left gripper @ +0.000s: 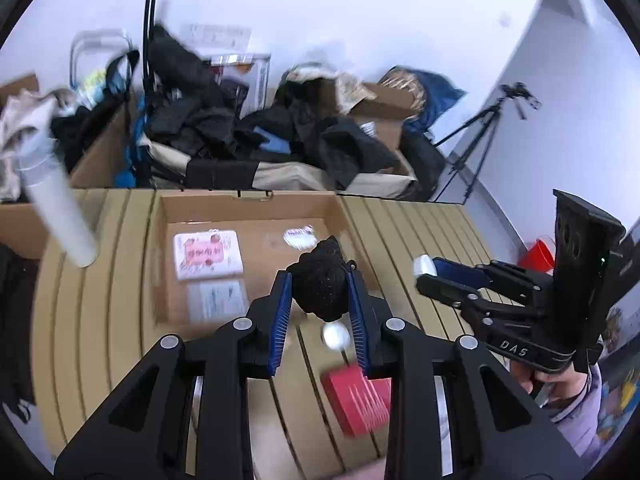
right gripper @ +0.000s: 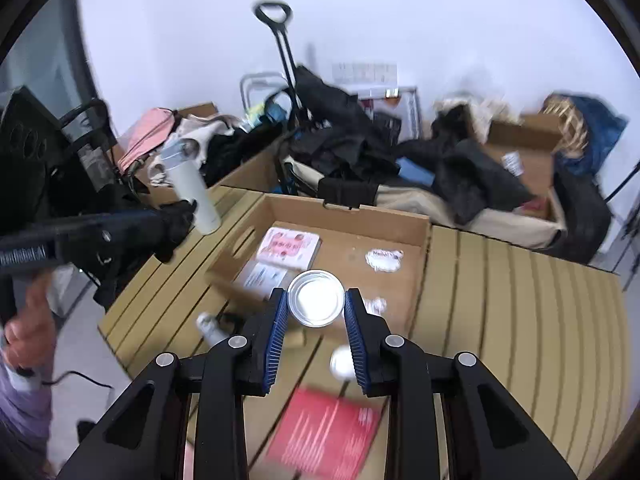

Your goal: Organize objects

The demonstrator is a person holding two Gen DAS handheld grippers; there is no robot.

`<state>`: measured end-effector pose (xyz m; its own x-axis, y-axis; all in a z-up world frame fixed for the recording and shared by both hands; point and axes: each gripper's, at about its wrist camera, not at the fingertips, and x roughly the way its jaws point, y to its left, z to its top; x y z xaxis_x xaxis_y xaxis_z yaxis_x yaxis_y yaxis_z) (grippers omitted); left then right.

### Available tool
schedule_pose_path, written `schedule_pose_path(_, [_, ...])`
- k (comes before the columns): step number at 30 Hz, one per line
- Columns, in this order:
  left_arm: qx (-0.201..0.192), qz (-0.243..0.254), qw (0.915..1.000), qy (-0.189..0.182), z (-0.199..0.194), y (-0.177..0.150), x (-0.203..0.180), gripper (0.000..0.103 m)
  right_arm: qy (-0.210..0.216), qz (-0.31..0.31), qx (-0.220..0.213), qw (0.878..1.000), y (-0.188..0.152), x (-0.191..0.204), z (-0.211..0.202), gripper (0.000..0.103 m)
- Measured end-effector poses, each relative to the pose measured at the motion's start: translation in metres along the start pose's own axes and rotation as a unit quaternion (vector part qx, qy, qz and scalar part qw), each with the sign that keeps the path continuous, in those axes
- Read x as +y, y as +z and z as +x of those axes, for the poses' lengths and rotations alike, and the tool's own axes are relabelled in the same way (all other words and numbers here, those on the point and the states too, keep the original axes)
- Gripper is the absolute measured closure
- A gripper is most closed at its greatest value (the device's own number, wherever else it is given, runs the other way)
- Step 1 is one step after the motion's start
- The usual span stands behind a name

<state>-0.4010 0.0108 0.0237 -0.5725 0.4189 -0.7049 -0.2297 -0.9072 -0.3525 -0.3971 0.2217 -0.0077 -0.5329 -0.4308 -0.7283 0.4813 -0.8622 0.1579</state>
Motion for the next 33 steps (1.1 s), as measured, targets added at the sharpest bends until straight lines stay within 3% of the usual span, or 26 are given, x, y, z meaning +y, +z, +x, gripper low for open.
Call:
schedule_pose_path(3, [0.055, -0.049, 0.9973, 0.004, 0.083, 0.035, 0.034, 0.079, -0.02, 0.023, 0.055, 0.998, 0.036, -0.031, 0.073, 0.071])
schedule_pose_path(8, [0.105, -0.102, 0.9889, 0.022, 0.189, 0.052, 0.079, 0.078, -0.048, 0.039, 0.12, 0.991, 0.061, -0.067, 0.176, 0.071])
schedule_pose_path(10, [0.116, -0.121, 0.9843, 0.056, 0.214, 0.055, 0.093, 0.074, -0.071, 0.034, 0.141, 0.987, 0.065, -0.076, 0.211, 0.071])
schedule_pose_path(13, [0.124, -0.126, 0.9831, 0.047, 0.229, 0.056, 0.106, 0.066, -0.092, 0.021, 0.16, 0.983, 0.066, -0.085, 0.244, 0.064])
schedule_pose_path(15, [0.113, -0.119, 0.9855, 0.043, 0.223, 0.057, 0.11, 0.055, -0.103, 0.021, 0.153, 0.983, 0.065, -0.09, 0.252, 0.025])
schedule_pose_path(16, [0.097, -0.113, 0.988, 0.041, 0.215, 0.058, 0.111, 0.048, -0.091, 0.024, 0.144, 0.985, 0.066, -0.091, 0.252, 0.022])
schedule_pose_path(19, [0.065, -0.093, 0.9915, 0.063, 0.195, 0.06, 0.118, 0.042, -0.093, 0.028, 0.138, 0.986, 0.066, -0.09, 0.247, 0.022])
schedule_pose_path(23, [0.061, -0.082, 0.9918, 0.077, 0.162, 0.067, 0.12, 0.033, -0.094, 0.025, 0.134, 0.986, 0.07, -0.082, 0.222, 0.021])
schedule_pose_path(24, [0.058, -0.067, 0.9923, 0.086, 0.15, 0.066, 0.117, 0.025, -0.089, 0.025, 0.135, 0.986, 0.071, -0.079, 0.209, 0.021])
schedule_pose_path(26, [0.041, -0.018, 0.992, 0.118, 0.123, 0.063, 0.11, 0.021, -0.088, 0.024, 0.134, 0.987, 0.072, -0.078, 0.188, 0.021])
schedule_pose_path(28, [0.029, 0.03, 0.9857, 0.163, 0.092, 0.056, 0.105, 0.015, -0.096, 0.022, 0.133, 0.986, 0.072, -0.078, 0.164, 0.021])
schedule_pose_path(30, [0.033, 0.032, 0.9816, 0.185, 0.071, 0.05, 0.108, 0.011, -0.109, 0.022, 0.129, 0.985, 0.072, -0.08, 0.135, 0.021])
schedule_pose_path(33, [0.039, 0.021, 0.9817, 0.185, 0.033, 0.038, 0.105, 0.011, -0.112, 0.037, 0.123, 0.985, 0.066, -0.08, 0.094, 0.021])
